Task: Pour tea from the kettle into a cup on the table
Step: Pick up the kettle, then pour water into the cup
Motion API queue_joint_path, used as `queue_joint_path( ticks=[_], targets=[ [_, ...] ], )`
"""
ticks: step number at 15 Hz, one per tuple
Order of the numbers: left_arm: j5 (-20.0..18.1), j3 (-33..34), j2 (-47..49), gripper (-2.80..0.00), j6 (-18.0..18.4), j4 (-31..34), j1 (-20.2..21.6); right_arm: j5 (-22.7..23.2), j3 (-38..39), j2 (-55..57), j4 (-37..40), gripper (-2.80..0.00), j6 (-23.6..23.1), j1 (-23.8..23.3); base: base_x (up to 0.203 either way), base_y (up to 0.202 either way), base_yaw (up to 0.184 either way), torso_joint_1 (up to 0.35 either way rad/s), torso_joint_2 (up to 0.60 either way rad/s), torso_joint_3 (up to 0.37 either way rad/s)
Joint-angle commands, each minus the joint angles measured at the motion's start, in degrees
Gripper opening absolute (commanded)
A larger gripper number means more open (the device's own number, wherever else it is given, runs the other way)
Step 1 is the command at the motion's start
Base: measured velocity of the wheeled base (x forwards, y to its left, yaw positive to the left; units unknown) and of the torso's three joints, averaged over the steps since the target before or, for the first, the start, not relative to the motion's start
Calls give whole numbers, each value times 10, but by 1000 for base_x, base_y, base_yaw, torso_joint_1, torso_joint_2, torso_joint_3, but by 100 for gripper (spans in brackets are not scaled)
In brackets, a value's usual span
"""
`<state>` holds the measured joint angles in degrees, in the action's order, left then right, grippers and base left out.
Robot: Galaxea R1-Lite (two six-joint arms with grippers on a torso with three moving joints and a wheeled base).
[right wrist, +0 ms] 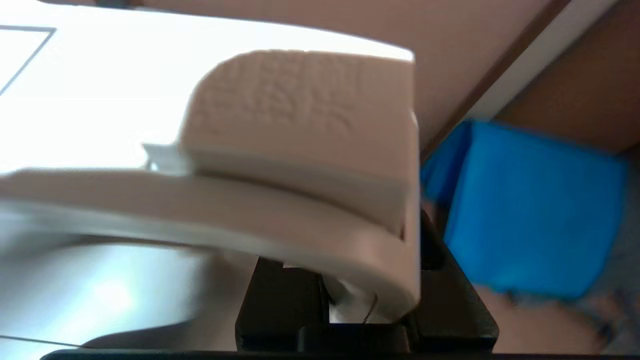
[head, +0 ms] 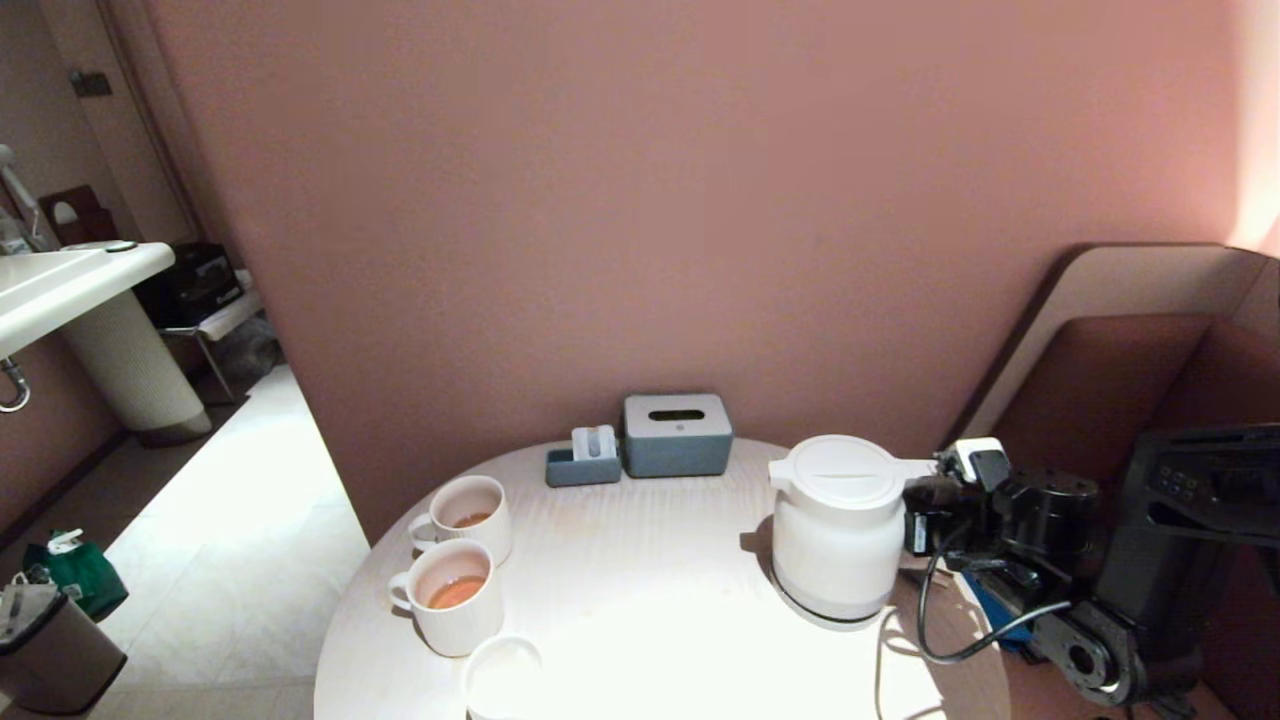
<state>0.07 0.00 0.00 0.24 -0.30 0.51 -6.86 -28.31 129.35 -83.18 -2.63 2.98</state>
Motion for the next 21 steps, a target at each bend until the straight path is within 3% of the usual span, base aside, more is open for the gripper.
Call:
queue_joint_path(
  ticks=[1, 12, 17, 21],
  targets=[
    [0, 0, 1, -280, 0, 0, 0, 5, -18, -55, 60, -280, 32, 6, 0, 0, 0, 0, 0, 0],
    [0, 0, 1, -280, 0, 0, 0, 11, -93, -203, 263, -280, 82, 26, 0, 0, 0, 0, 0, 0],
    [0, 0, 1, -280, 0, 0, 0, -6, -123, -309, 406, -280, 87, 117, 0, 0, 0, 0, 0, 0],
    [0, 0, 1, -280, 0, 0, 0, -81, -123, -329, 439, -280, 87, 224, 0, 0, 0, 0, 0, 0]
  ],
)
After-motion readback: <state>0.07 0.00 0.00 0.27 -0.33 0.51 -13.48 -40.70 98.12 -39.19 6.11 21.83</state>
